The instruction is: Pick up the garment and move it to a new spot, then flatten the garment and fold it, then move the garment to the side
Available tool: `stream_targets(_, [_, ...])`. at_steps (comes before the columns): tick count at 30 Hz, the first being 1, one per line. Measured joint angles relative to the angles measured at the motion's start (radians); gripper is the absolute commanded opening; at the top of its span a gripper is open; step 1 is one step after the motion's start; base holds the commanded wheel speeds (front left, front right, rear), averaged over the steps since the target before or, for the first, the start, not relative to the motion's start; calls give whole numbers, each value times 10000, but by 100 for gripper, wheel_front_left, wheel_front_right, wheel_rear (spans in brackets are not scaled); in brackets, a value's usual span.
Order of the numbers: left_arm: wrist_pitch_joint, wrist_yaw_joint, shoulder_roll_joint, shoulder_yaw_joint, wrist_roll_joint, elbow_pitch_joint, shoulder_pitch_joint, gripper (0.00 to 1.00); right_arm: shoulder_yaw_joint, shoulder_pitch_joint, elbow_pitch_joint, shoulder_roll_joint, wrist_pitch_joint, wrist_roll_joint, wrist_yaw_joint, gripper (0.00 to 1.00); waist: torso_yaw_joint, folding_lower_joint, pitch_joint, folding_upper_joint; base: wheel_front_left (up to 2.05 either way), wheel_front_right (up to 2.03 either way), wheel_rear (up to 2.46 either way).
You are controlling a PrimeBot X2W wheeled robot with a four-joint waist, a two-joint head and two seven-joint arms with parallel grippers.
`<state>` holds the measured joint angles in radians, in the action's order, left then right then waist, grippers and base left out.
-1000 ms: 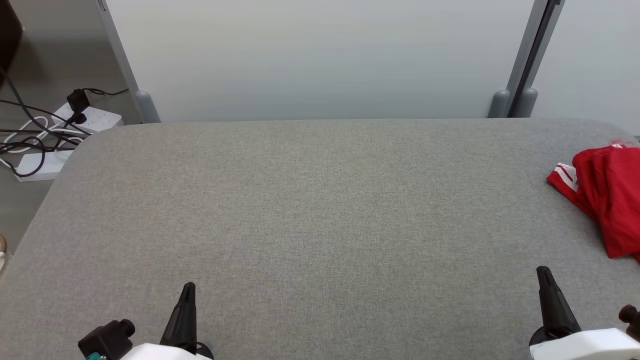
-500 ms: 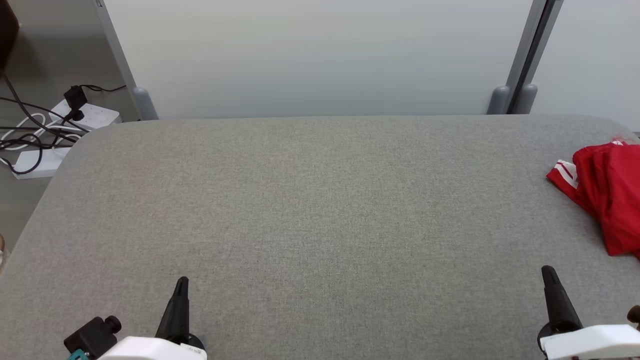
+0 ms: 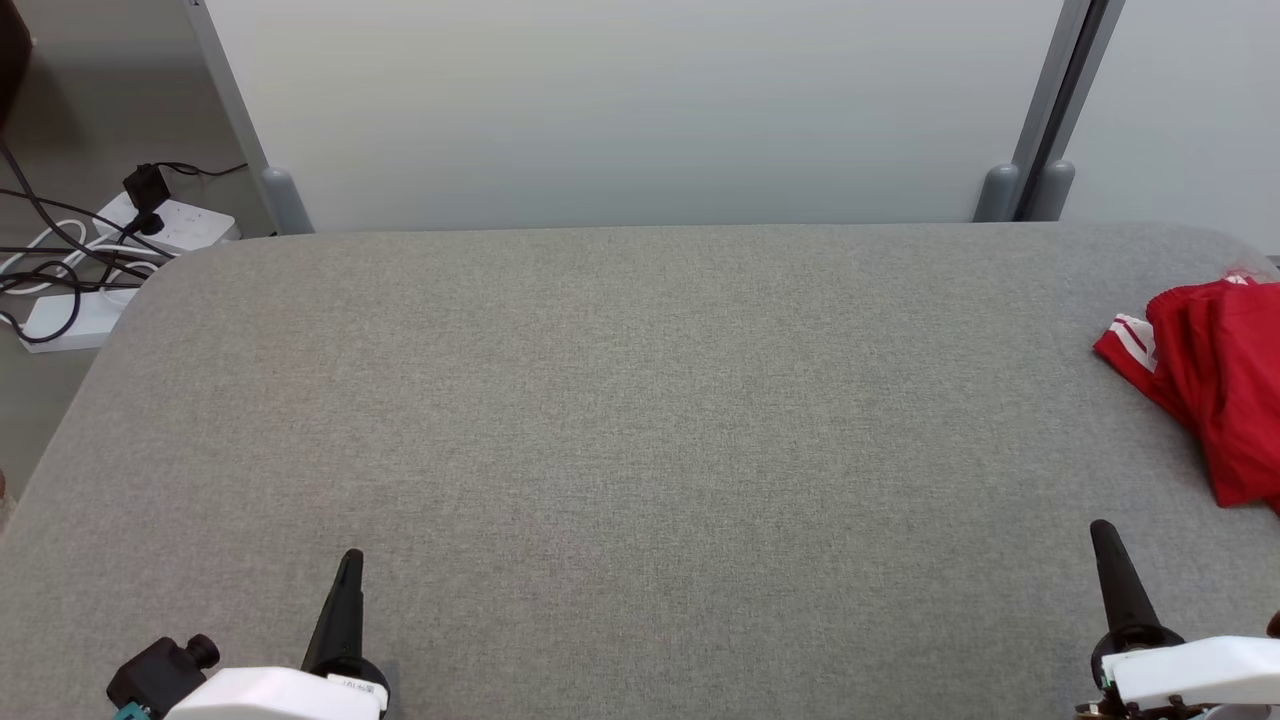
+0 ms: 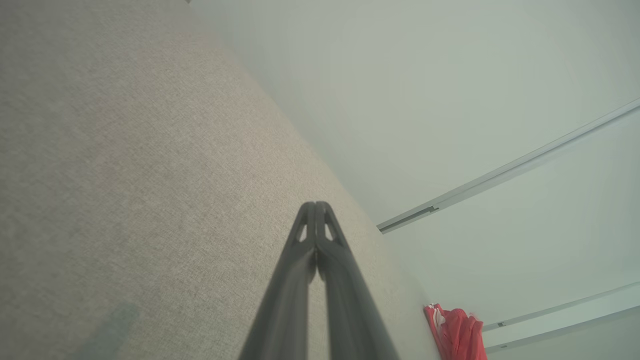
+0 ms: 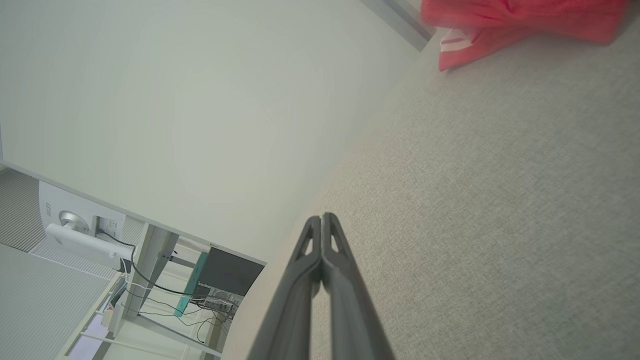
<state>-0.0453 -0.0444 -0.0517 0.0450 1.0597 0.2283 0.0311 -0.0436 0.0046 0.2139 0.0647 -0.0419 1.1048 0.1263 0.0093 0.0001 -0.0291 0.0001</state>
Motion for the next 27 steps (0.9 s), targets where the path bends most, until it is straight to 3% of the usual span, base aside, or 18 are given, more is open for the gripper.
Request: stream_targets(27, [805, -433, 4, -598, 3078, 178, -443, 0, -454, -315, 305, -90, 792, 2777, -2, 0, -52, 0, 180, 0, 0, 0, 0])
